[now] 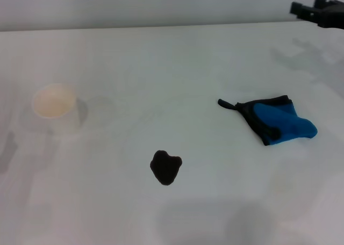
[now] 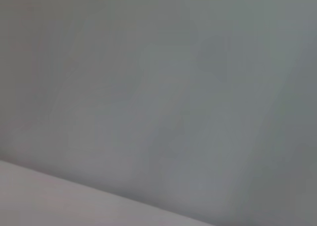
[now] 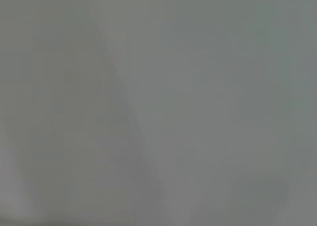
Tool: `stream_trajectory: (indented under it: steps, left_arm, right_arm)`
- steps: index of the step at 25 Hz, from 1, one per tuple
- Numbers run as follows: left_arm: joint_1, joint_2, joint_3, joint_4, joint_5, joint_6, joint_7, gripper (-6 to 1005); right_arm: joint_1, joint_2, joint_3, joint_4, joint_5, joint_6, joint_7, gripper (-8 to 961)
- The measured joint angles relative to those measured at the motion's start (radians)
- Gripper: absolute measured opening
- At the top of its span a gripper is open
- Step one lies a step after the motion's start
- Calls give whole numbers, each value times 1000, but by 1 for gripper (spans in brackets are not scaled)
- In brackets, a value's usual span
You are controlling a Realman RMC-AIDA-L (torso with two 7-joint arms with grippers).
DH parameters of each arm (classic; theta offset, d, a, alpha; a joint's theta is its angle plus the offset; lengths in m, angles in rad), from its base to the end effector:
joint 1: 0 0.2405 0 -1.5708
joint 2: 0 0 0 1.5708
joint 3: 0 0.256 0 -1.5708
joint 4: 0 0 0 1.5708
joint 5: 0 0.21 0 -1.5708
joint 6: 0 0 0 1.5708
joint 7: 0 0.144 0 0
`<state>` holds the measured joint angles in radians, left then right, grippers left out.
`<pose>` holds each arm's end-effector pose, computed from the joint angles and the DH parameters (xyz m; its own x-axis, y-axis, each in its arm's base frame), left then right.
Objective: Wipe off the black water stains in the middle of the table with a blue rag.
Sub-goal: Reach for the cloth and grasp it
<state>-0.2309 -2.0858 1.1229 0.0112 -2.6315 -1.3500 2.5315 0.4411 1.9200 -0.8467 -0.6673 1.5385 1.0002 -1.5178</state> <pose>-0.3841 0.2368 -0.0105 0.4619 0.1037 0.8808 0.8838 -0.1372 -0.4473 0.3292 0.3892 0.0984 0.5907 -0.3967 -0.7026 -0.8014 -0.3899 -0.4537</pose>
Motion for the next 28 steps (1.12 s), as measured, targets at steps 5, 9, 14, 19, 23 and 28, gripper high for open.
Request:
stream_trajectory:
  steps: [5,9,14,19,23,28]
  left_arm:
    - [-32,2,0,-2,-1,27,-16,887]
    - [-45,1,0,0,-5,58,-37,886]
    - [-68,1,0,2,-14,91,-37,886]
    - [-81,1,0,4,-15,101,-38,886]
    - [-83,1,0,5,-15,112,-38,886]
    - [-89,2,1,7,-15,127,-39,886]
  right_arm:
    - [10,4,-8,-222,-307,138,226,833]
    - [41,35,-19,-384,-575,263,402,829]
    - [90,86,-88,-528,-836,435,537,823]
    - [120,90,-261,-527,-957,462,668,818]
    - [133,92,-308,-479,-976,439,700,814]
    - [152,91,-327,-397,-1041,389,738,766]
